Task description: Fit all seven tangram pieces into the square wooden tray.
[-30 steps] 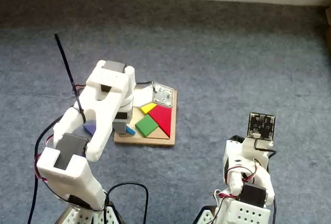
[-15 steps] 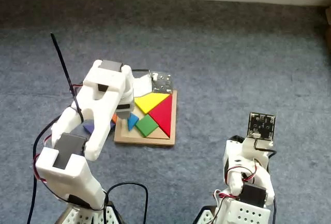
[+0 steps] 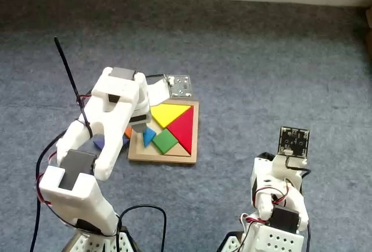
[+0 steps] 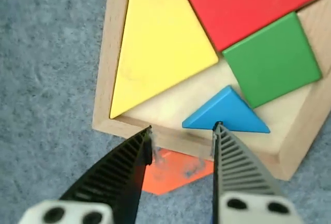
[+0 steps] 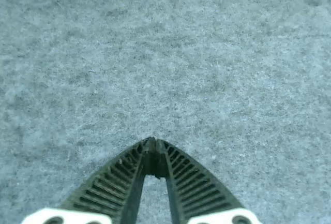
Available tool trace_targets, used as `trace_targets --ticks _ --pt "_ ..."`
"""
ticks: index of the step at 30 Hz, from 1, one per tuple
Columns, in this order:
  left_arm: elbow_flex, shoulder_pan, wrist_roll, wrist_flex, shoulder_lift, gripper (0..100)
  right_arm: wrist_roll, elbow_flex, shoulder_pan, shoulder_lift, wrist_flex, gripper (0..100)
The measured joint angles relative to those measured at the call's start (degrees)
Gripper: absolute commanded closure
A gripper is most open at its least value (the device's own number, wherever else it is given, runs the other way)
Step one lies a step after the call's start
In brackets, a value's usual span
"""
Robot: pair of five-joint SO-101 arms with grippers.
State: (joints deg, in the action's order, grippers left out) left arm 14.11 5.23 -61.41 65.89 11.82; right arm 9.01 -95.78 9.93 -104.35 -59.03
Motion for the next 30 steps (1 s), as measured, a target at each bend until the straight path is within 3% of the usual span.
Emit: trace_targets --ticks 6,10,30 --pt "0.26 0.18 0.53 0.53 0.00 80 0.00 0.00 0.00 0.00 0.00 99.2" --pt "2.02 0.09 4.57 0.35 0.00 80 0.00 0.00 0.00 0.00 0.00 99.2" --pt "5.10 3.60 16.79 -9.23 -1.32 80 0.00 0.00 0.00 0.00 0.00 99.2"
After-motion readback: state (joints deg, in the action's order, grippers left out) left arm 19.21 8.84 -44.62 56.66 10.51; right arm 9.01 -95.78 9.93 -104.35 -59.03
